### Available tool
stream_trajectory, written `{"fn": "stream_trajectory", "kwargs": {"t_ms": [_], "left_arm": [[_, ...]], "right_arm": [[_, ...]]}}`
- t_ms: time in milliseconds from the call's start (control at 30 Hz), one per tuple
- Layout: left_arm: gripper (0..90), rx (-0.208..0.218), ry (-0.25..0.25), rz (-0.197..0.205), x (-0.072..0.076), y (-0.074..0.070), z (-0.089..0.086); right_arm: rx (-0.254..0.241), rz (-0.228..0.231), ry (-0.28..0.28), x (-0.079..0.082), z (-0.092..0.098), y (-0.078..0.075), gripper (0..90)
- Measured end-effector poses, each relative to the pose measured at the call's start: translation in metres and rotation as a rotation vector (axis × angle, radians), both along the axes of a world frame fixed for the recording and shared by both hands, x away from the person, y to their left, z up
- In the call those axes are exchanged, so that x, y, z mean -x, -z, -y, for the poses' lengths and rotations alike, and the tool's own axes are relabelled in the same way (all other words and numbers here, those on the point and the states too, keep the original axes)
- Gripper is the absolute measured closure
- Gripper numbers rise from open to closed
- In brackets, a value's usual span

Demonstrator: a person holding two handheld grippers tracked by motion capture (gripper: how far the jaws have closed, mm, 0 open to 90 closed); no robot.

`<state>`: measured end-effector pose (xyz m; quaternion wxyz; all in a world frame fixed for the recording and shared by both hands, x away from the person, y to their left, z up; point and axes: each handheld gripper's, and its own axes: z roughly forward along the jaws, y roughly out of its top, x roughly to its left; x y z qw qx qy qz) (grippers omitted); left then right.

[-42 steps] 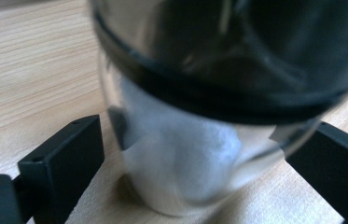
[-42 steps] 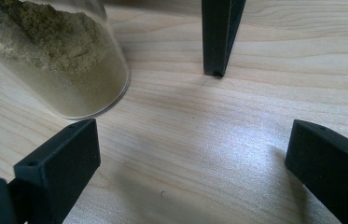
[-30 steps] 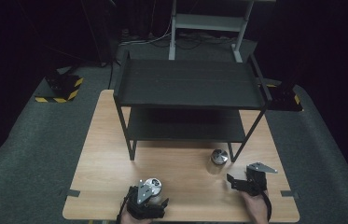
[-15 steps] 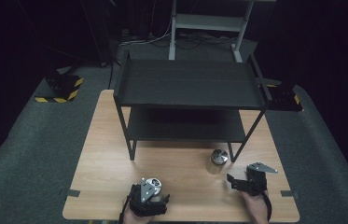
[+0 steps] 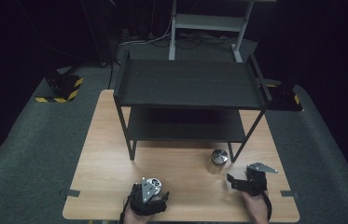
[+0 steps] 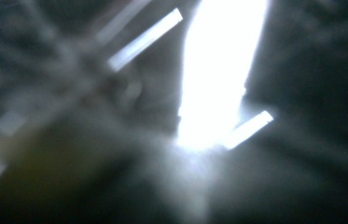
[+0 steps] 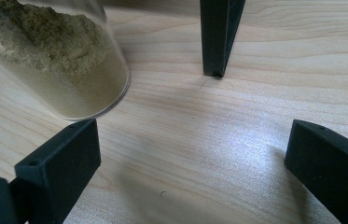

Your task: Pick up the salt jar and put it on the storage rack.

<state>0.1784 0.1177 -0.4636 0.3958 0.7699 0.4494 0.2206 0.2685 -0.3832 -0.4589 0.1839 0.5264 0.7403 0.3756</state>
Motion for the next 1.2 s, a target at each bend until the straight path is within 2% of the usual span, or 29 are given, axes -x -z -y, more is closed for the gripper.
{"fn": "stream_trajectory", "kwargs": {"t_ms": [500, 800, 1200], "left_arm": [[30.2, -0.002, -0.017, 0.01, 0.0017, 0.0013, 0.0029], [30.5, -0.005, -0.036, 0.008, 0.0023, 0.0007, 0.0068], [30.7, -0.016, -0.036, 0.002, 0.0014, -0.0017, 0.008]], "right_arm": [[-0.003, 0.0, 0.0, 0.0, 0.0007, 0.0002, 3.7], [-0.002, 0.0, 0.0, 0.0, 0.0004, 0.0001, 3.7], [-0.001, 0.0, 0.001, 0.0001, 0.0003, 0.0001, 3.8]]}}
